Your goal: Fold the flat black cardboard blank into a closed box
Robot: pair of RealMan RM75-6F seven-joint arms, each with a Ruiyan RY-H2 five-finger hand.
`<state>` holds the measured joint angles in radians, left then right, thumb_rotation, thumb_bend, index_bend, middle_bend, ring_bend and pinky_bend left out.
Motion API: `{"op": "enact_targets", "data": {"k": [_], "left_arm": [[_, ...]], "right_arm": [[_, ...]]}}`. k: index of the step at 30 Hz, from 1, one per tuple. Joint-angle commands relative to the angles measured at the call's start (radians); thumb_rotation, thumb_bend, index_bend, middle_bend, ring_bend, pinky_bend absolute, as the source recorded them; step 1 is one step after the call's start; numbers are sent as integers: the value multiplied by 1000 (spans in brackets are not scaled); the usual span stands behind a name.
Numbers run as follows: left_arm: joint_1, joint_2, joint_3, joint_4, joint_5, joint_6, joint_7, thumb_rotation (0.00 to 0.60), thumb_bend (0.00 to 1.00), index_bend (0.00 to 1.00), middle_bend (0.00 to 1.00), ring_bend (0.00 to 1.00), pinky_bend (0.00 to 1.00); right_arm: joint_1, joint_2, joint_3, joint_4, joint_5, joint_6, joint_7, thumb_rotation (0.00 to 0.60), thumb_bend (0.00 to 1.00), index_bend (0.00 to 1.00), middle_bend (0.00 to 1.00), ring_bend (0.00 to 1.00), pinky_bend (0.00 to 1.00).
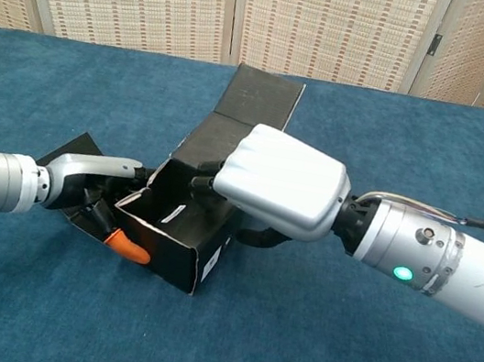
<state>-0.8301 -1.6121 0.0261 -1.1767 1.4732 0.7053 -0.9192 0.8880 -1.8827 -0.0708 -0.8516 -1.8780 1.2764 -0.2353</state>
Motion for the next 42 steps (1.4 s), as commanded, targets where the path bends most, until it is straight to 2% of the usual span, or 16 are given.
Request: {"op": "enact_targets", "data": {"k": [1,8,13,21,29,35,39,42], "left_arm": [[6,-7,-11,0,-15,-2,21,600,193,147,160,549,750],[14,-15,-28,-8,-38,-8,60,600,197,248,243,553,752],[18,-20,-34,-14,-45,-16,72,600,198,272,262,560,760],[28,-27,-48,-14,-51,-15,78,600,198,318,298,569,761],[33,-24,-51,-21,-47,-17,83,600,201,326,304,571,762],[40,-23,-53,-24,-41,-9,81,600,201,326,304,573,763],[44,-23,-55,-25,-41,-7,79,600,202,327,304,576,765],[48,-23,-58,-27,-43,-3,80,600,202,330,307,577,767]], "right_arm": [[-3,5,-9,-10,-3,-11,-9,600,154,467,414,771,1000],[-5,26,-25,-49,-2,-58,-39,600,153,467,440,772,1000],[3,43,-25,-86,3,-99,-63,600,166,507,496,775,1000],[27,70,-3,-146,25,-167,-92,600,243,664,675,797,1000],[58,86,13,-188,52,-257,-112,600,277,779,789,803,1000],[67,104,22,-221,82,-307,-107,600,336,923,976,826,1000],[74,121,24,-247,88,-320,-87,600,407,999,1000,851,1000],[82,138,26,-258,83,-320,-83,600,424,1000,1000,869,1000]]}}
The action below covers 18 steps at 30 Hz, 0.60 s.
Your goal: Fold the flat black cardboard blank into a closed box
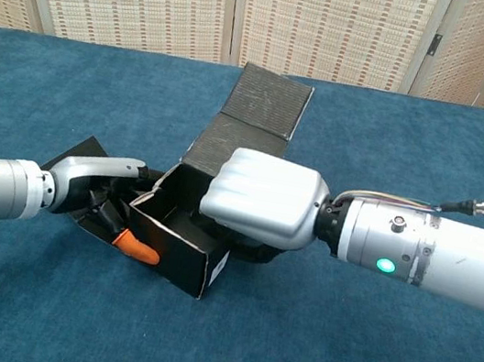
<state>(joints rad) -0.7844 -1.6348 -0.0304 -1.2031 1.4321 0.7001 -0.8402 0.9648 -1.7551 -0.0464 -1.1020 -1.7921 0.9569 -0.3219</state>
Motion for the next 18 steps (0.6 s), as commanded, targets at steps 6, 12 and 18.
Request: {"op": "enact_targets", "data": {"k": [6,12,18], "left_arm": [[9,-4,-13,-5,-19,7,29,600,202,339,315,584,769],[17,-12,-27,-10,-46,10,78,600,202,337,306,586,771],[30,-12,-41,-36,-75,29,157,600,200,248,188,582,753]], "right_arm": [[11,33,-4,-10,-31,25,-17,600,384,988,951,839,1000],[-3,29,-14,17,-59,77,-33,600,143,366,410,773,1000],[-27,41,-15,8,-58,119,-14,600,1,0,62,722,1000]]}}
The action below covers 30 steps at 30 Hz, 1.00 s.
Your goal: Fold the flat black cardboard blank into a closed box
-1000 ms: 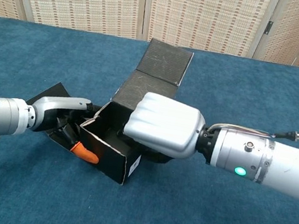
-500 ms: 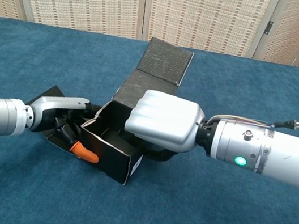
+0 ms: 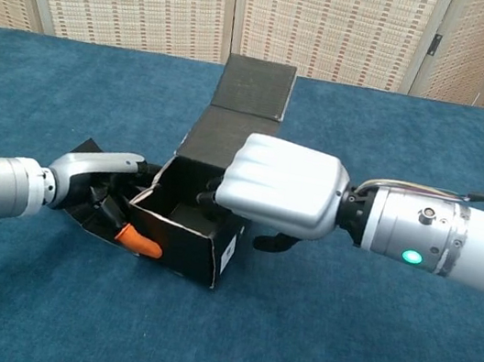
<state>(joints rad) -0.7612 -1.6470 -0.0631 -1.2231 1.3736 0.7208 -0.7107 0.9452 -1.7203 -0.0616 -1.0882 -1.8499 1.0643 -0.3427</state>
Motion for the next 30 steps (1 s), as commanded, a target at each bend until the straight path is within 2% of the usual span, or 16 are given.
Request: {"op": "enact_targets", "data": {"k": [1,4,7,9,11,13,15,20,25,30], "left_arm": [[9,1,-13,-25,-23,11,41,600,200,225,173,576,737],[14,4,-19,-44,-36,16,74,600,199,142,128,502,656],[20,10,-23,-69,-49,21,108,600,200,64,60,266,557],[26,17,-27,-89,-56,29,124,600,199,18,14,91,434],[33,29,-30,-112,-61,36,136,600,198,1,0,13,301],[39,42,-31,-131,-59,46,146,600,196,0,0,0,213],[51,60,-34,-155,-56,68,156,600,197,0,0,0,169],[91,114,-38,-219,-33,145,163,600,200,0,0,0,119],[126,155,-39,-273,-6,213,164,600,201,0,0,0,95],[149,187,-30,-314,15,243,153,600,201,0,0,0,89]], "right_arm": [[-11,12,3,-12,4,17,10,600,0,0,33,713,1000],[-24,28,9,-34,11,35,11,600,0,0,0,700,1000],[-54,53,20,-80,33,68,8,600,0,0,0,697,1000],[-92,78,27,-135,66,100,21,600,0,0,3,696,1000],[-142,109,32,-206,118,124,37,600,0,0,18,696,1000],[-191,139,31,-276,177,137,62,600,0,0,41,696,1000],[-246,175,25,-362,243,151,110,600,0,0,65,696,1000],[-366,220,-5,-510,400,148,272,600,0,0,98,696,1000],[-408,189,20,-538,542,66,413,600,0,0,56,684,1000],[-384,127,77,-514,627,-51,484,600,0,0,19,680,1000]]}}
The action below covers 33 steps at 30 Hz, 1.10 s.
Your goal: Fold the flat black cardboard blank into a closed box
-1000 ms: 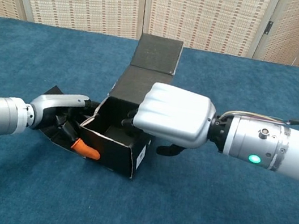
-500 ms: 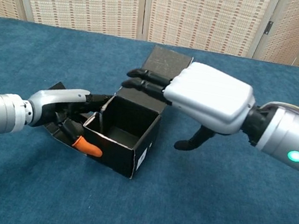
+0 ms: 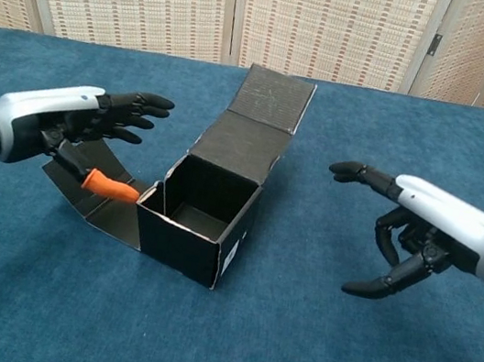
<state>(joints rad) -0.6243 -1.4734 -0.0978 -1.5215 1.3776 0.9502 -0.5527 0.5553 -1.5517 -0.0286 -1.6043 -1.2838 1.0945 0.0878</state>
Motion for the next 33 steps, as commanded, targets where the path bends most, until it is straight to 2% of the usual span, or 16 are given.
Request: {"op": "enact_targets", "data": {"k": [1,5,10,14,20,23,28,30,33], "left_arm": [[16,19,6,-21,14,19,-6,600,201,0,0,0,89],[30,37,7,-38,21,39,-15,600,201,0,0,0,89],[44,64,8,-50,28,53,-31,600,201,0,0,0,88],[50,74,10,-45,29,53,-45,600,201,0,0,0,88],[51,77,7,-30,21,41,-55,600,200,0,0,0,87],[52,81,5,-31,20,41,-56,600,200,0,0,0,88],[56,84,5,-34,22,44,-55,600,199,0,0,0,88],[56,86,6,-38,27,43,-57,600,198,0,0,0,87],[52,86,7,-43,33,38,-57,600,199,0,0,0,88]], "right_arm": [[13,-52,58,4,79,-100,59,600,0,0,13,680,1000],[51,-88,115,9,180,-186,42,600,0,0,0,658,1000],[136,-129,205,25,342,-275,-37,600,0,0,0,642,1000],[231,-153,274,60,480,-348,-107,600,0,0,0,640,1000],[374,-175,339,138,645,-422,-191,600,0,0,0,636,1000],[434,-163,352,172,721,-447,-226,600,0,0,0,636,1000],[457,-142,341,172,770,-441,-248,600,0,0,0,634,1000],[421,-106,322,121,797,-407,-228,600,0,0,0,633,1000],[363,-90,302,48,760,-352,-186,600,0,0,0,633,1000]]}}
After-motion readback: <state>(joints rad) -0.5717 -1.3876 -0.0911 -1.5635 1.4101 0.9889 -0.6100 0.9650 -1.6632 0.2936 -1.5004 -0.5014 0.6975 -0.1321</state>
